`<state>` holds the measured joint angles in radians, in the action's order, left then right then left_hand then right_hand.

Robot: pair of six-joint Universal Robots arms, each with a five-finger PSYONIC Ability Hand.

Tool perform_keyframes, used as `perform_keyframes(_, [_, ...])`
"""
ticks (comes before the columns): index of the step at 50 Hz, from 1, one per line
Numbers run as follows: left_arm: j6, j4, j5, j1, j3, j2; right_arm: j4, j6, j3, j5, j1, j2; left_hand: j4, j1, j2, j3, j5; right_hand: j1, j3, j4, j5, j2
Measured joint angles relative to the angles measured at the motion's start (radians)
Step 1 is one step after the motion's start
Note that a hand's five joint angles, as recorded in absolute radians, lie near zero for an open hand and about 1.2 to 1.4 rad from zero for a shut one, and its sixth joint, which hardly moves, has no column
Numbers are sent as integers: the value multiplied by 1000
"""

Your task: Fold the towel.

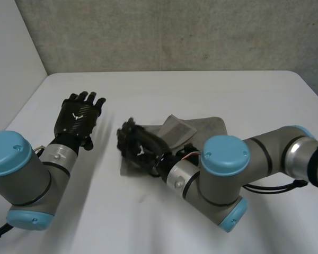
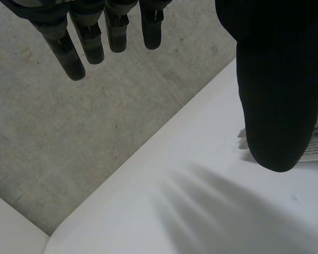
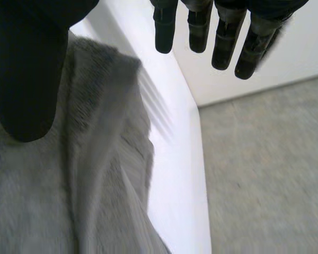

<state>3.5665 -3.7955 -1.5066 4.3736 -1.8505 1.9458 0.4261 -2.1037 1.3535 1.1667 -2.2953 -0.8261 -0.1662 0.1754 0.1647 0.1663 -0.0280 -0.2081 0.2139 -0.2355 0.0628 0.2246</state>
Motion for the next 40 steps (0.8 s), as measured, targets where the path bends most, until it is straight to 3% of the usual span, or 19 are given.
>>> perform_keyframes(5, [-1, 0, 0, -8, -1, -1, -1, -84, 49, 51, 22, -74, 0, 0, 0, 0, 0, 0, 0, 0, -3, 0])
perform_keyframes(7, [-2, -1, 1, -25, -1, -4, -1, -232, 119, 84, 70, -169, 0, 0, 0, 0, 0, 0, 0, 0, -4, 0])
perform_keyframes(10, [-3, -1, 1, -34, 0, -5, -1, -304, 151, 93, 97, -209, 0, 0, 0, 0, 0, 0, 0, 0, -5, 0])
perform_keyframes(11, [-10, -1, 2, -56, 2, -8, -4, -422, 206, 99, 150, -265, 0, 0, 0, 0, 0, 0, 0, 0, -5, 0])
perform_keyframes(17, [-63, -2, 5, -116, 23, -17, -39, -604, 304, 98, 274, -324, 0, 0, 0, 0, 0, 0, 0, 0, -6, 0])
perform_keyframes(27, [-271, 25, 62, -241, 160, 41, -116, -636, 385, 96, 412, -315, -3, 0, 3, 2, 0, 0, 0, 0, -6, 0])
perform_keyframes(34, [-322, 97, 104, -280, 260, 136, -115, -629, 403, 96, 426, -304, -4, 1, 7, 5, 0, -5, 13, -6, 4, 9])
perform_keyframes(40, [-325, 191, 108, -285, 382, 257, -108, -628, 405, 97, 418, -285, -8, 4, 12, 10, 0, -138, 187, -165, 153, 170])
